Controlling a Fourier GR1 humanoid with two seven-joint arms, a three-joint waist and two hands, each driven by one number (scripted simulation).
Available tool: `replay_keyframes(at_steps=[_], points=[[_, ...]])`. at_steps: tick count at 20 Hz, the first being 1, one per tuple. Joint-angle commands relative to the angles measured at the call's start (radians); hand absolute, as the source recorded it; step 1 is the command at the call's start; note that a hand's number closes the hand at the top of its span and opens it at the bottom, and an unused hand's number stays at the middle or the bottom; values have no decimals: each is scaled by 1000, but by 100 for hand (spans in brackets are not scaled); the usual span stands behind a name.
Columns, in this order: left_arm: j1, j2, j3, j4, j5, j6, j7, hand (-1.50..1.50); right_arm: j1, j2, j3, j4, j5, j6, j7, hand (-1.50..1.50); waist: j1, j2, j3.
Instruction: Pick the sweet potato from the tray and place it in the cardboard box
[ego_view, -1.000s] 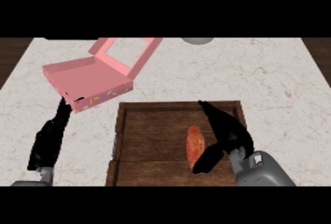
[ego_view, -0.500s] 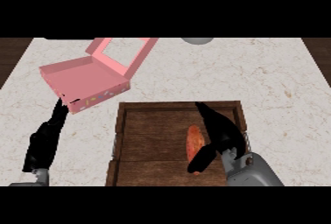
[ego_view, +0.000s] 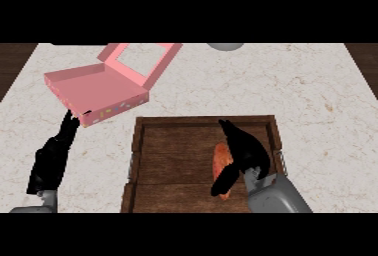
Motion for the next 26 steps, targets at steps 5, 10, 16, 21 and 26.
replay_keyframes(at_steps=[5,10,16,21,26], points=[[13,-38,1,-34,-50,-14,39,0,6,51,-15,29,-17,25,14,150,1,1,0],[33,-59,-15,-48,-75,7,25,0,42,-60,3,26,174,-55,-128,150,0,0,0],[-7,-36,27,-48,-34,-37,45,0,-230,-31,-112,283,75,119,-200,150,18,6,0],[27,-74,-25,-64,-65,-19,24,0,-500,-50,-225,516,-59,342,-272,150,49,14,0],[-27,-25,34,-26,-53,-51,36,0,-676,-18,-242,776,37,226,-405,150,28,9,0]])
